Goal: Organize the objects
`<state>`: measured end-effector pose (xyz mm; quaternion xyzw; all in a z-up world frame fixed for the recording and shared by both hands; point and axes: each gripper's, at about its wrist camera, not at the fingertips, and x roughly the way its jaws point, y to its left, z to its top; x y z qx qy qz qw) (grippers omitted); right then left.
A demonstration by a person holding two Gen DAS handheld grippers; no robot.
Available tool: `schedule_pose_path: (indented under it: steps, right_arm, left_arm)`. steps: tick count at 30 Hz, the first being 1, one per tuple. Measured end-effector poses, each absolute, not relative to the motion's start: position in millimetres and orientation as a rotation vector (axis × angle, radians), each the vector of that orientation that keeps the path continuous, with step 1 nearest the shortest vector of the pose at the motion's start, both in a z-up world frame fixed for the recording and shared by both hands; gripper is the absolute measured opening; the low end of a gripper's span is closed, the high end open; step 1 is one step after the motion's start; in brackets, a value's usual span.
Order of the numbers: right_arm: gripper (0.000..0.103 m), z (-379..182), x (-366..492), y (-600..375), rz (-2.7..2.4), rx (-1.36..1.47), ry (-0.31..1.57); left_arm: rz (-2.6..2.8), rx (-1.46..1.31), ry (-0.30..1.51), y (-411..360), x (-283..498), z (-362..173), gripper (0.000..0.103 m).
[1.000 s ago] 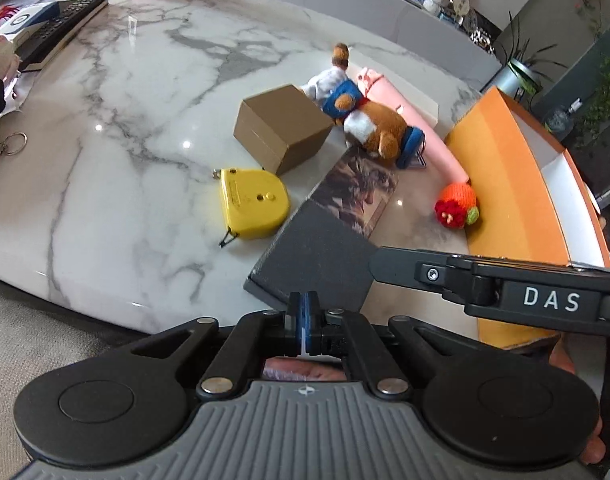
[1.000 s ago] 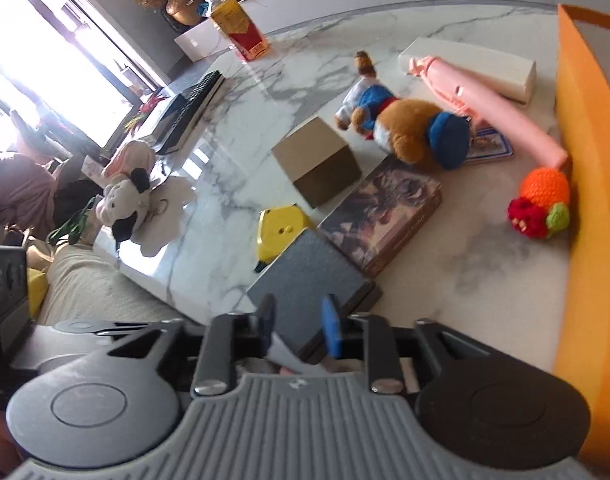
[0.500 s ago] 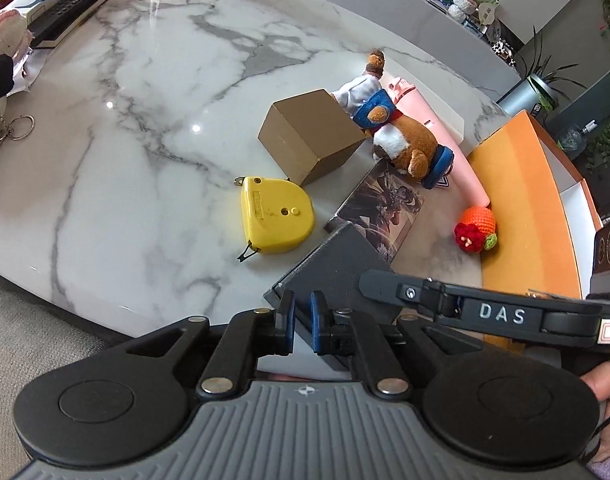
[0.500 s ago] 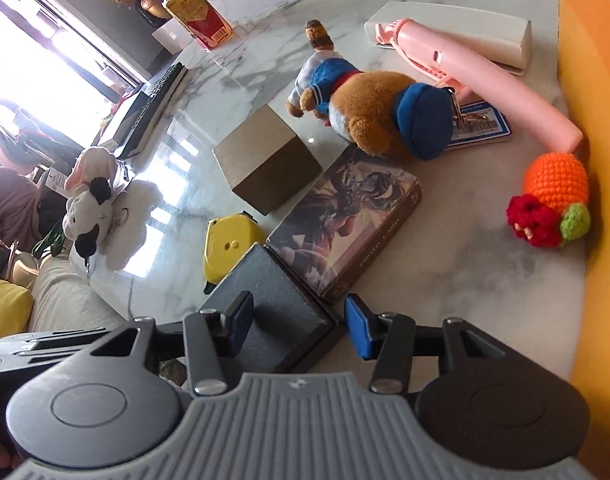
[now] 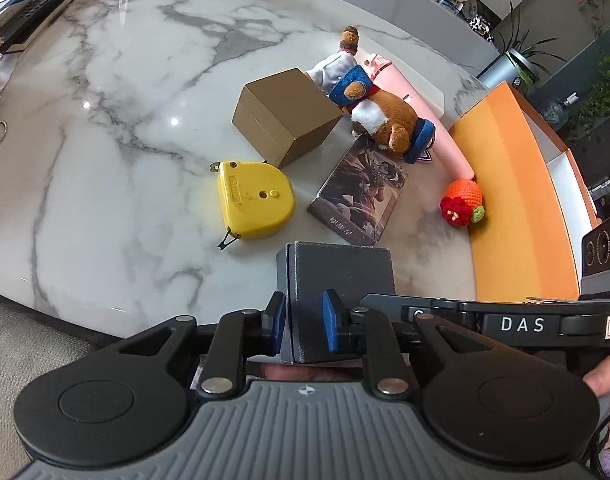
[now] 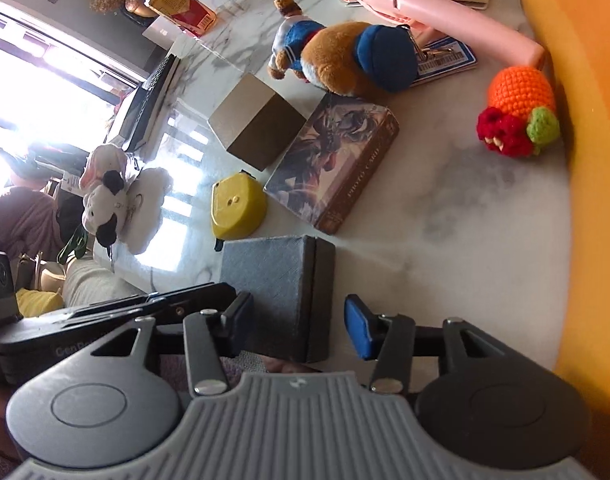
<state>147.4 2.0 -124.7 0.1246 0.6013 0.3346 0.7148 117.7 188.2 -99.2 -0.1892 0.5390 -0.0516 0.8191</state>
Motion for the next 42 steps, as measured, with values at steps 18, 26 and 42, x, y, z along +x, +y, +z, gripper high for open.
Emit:
schedule_pose_path:
  steps: [18, 26, 42]
  right_arm:
    - [0.000, -98, 120, 0, 0.844, 0.311, 1.295]
    - [0.042, -89, 123, -7, 0.748, 0.159, 1.165]
    - [0.046, -145, 90, -20, 0.726, 0.364, 1.392]
  left_arm:
    - [-0.141, -0.449, 1.138, 185, 114, -102, 0.016]
    - [-0.149, -0.394, 1.159, 187, 106, -98, 0.016]
    - [-0.202, -0.389, 1.200, 182, 100, -102, 0.017]
